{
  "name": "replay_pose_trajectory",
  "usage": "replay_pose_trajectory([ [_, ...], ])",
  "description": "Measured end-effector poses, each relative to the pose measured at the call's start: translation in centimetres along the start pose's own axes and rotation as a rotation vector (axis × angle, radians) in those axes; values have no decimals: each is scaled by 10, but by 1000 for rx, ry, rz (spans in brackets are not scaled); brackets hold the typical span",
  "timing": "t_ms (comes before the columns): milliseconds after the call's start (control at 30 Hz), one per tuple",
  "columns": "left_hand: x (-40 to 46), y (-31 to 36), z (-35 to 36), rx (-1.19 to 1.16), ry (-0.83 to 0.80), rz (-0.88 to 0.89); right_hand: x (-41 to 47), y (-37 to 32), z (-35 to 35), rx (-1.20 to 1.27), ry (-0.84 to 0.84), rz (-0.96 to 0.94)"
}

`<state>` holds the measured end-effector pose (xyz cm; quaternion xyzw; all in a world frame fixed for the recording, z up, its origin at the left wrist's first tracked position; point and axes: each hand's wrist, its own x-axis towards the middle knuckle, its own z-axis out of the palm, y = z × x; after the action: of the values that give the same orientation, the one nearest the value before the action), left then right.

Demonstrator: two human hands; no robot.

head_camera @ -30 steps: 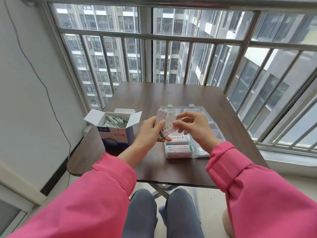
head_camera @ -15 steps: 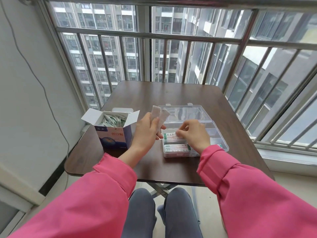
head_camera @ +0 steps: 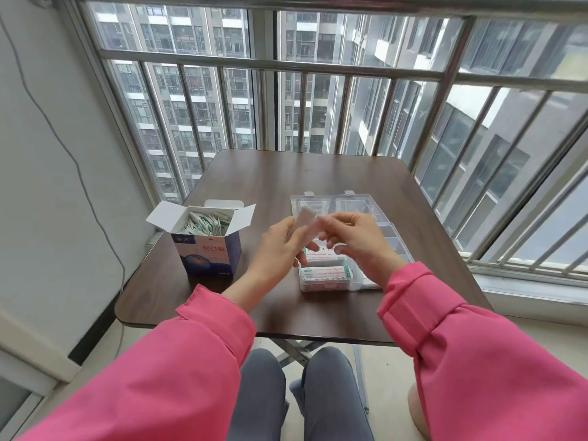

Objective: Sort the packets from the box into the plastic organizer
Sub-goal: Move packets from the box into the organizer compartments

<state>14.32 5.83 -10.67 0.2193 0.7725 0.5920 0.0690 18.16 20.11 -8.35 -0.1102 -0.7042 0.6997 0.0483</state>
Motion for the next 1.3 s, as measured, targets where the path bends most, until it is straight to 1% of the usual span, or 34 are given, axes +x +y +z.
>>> replay_pose_trajectory([
  [100,0,5,4,-27,-23,-31,-1,0,-1,-141,46,-70],
  [300,-4,10,0,-293,-55,-148,-5,0,-1,-216,114,-152],
  [367,-5,12,-2,-331,-54,-161,-5,1,-1,-206,131,-146],
  [500,-6,16,-1,-340,-69,-160,-6,3,0,-129,114,-91],
  [633,-5,16,0,-337,-24,-157,-5,2,-2,-128,102,-68],
  [700,-5,15,-2,-318,-10,-155,-4,1,-5,-58,104,-44],
  [900,-2,9,-4,-280,-6,-154,-1,3,-11,302,62,3],
  [1033,2,4,0,-264,23,-138,1,1,-12,365,44,43],
  [1133,5,2,3,-274,42,-152,3,1,-14,347,52,46],
  [1233,9,3,2,-317,83,-184,3,2,-18,177,30,22],
  [1300,10,3,0,-298,100,-182,2,3,-20,81,9,22],
])
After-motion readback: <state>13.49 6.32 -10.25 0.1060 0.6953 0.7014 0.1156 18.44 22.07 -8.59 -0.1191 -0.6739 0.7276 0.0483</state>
